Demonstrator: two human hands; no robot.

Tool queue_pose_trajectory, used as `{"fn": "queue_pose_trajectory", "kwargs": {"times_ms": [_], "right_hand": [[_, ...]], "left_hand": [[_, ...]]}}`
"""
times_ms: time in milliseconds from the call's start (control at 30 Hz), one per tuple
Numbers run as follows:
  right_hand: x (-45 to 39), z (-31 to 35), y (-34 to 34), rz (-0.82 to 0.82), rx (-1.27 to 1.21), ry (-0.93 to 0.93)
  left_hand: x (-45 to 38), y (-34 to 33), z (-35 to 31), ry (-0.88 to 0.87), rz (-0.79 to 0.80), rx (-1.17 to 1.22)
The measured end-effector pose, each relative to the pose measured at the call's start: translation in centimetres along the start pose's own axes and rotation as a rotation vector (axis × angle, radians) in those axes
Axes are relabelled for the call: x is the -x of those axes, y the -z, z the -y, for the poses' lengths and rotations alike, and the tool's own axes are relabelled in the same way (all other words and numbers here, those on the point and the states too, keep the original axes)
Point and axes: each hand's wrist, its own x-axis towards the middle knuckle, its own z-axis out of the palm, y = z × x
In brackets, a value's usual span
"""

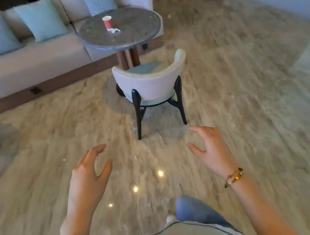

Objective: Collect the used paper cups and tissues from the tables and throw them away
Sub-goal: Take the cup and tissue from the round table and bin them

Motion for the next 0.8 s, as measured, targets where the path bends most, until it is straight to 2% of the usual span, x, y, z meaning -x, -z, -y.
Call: {"fn": "queue_pose_trajectory", "kwargs": {"times_ms": [333, 500, 800], "right_hand": [[-17.5, 6.1, -8.4, 0.191, -0.027, 0.209], [-29.0, 9.3, -12.0, 0.248, -0.062, 0.269], [-49.1, 16.1, -16.8, 0.242, -0.091, 0.356]], "left_hand": [[-9.2, 2.3, 6.9, 0.235, -0.106, -0.031], [-18.9, 4.2, 9.7, 0.267, -0.157, -0.045], [-37.3, 7.6, 14.2, 0.299, -0.237, -0.036]]}}
